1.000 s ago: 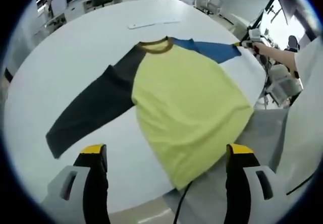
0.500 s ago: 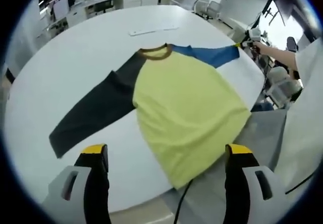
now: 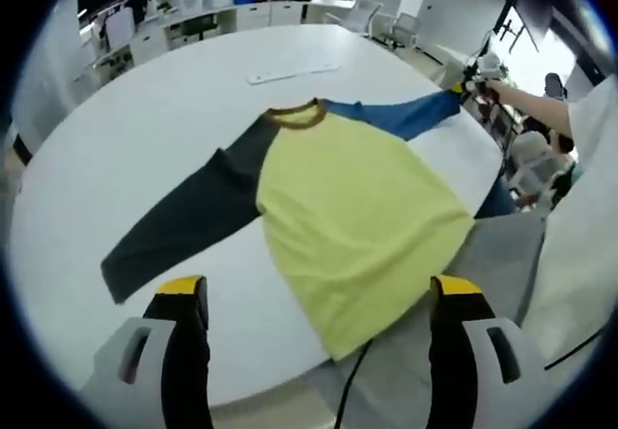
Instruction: Fold the garment on the visible template until the final outline fits inside the template.
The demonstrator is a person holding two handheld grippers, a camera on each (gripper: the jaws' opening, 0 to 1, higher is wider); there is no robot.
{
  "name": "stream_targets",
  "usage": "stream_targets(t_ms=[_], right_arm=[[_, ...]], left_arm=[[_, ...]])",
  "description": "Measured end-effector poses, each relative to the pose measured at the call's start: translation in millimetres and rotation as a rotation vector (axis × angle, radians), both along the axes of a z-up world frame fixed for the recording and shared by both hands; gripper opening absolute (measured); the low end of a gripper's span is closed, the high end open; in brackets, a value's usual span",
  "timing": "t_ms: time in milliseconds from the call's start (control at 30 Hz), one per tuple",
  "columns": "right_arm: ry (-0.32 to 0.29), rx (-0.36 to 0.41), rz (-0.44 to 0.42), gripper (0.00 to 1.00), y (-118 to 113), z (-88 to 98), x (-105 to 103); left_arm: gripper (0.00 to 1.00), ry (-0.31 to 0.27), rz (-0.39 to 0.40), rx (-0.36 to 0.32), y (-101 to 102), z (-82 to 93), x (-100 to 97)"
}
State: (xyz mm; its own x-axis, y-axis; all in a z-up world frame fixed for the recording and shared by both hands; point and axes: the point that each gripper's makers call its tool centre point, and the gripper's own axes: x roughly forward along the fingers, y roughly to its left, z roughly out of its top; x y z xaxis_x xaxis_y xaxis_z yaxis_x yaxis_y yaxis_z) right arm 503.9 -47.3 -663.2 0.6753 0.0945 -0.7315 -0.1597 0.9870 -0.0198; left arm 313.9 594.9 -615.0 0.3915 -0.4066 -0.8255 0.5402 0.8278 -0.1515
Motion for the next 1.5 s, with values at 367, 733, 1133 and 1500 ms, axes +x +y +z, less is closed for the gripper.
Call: stream_targets(t_ms=[367,733,1133,1500], right_arm=[[0.011,-0.041,0.031,0.02,4,27.1,-7],[-0.020,-0.073,0.096,0.02,34,74.5,-12],[-0.021,-0.113,0.210,0.02,83,115.6,-13],[-0.043,0.041,0.272,0.02,129,149.4,-2]], left_arm=[[0.91,-0.042,0.001,-0.029,0,9.7,-4.8],[0.91,-0.071,0.025,-0.065,4,12.6,-15.1],[0.93,-0.098,0.046,-0.107,9,14.8,-22.6],[0.93,-0.105,0.044,-0.115,8,16.1,-29.7]])
